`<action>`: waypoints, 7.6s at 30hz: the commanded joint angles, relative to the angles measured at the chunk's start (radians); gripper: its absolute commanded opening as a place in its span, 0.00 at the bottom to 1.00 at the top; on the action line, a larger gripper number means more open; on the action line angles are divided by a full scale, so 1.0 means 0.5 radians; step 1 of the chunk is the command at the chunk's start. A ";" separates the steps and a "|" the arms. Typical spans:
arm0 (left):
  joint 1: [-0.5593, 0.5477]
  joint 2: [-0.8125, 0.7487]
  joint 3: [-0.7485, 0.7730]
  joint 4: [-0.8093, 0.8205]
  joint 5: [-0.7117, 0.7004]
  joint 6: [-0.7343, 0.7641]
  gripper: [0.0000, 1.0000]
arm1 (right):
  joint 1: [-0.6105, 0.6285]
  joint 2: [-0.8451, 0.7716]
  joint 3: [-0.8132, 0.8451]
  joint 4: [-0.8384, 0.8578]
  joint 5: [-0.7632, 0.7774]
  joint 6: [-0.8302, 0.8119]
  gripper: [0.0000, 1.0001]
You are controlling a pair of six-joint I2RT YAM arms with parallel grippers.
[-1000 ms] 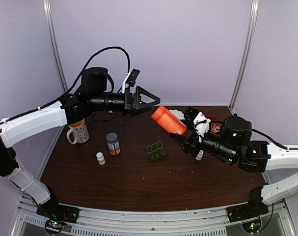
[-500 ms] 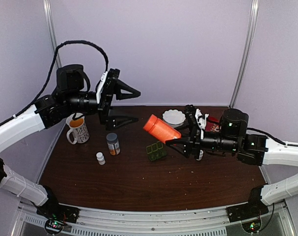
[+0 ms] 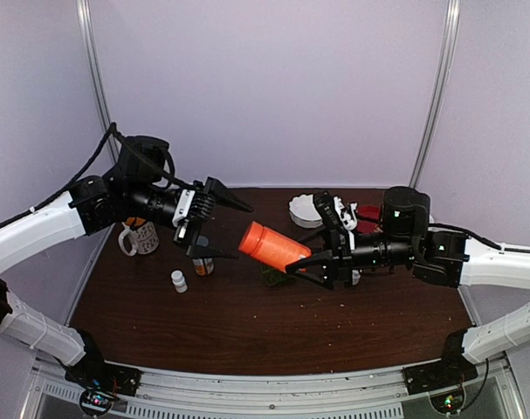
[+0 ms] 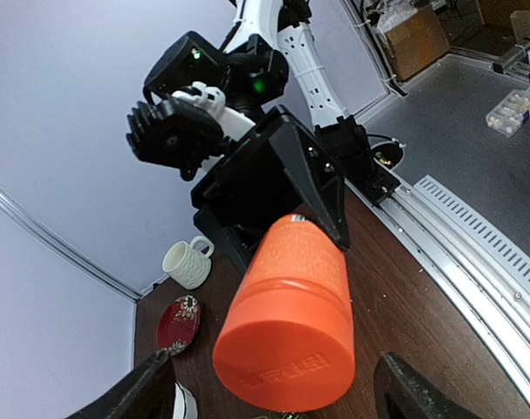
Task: Sort the pills into containers
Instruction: Pass from the left arm to the right, then unscrew the lid of the pill bottle from the pill bottle, then place the lid of the pill bottle at the center of the board.
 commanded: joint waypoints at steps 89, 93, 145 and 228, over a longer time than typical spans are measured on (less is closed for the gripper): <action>-0.015 0.188 0.599 -0.175 -0.059 -2.892 0.39 | 0.520 0.066 0.041 0.215 1.858 -1.103 0.00; -0.007 0.081 0.538 -0.176 -0.256 -2.609 0.72 | 0.513 0.008 0.050 0.097 1.667 -0.966 0.00; -0.219 -0.199 -0.149 0.032 -0.420 0.285 0.66 | 0.343 0.045 0.209 -0.240 0.640 -0.480 0.00; -0.043 0.661 0.035 -0.325 -1.463 -2.253 0.19 | -0.060 -0.089 -0.509 0.369 1.251 0.056 0.00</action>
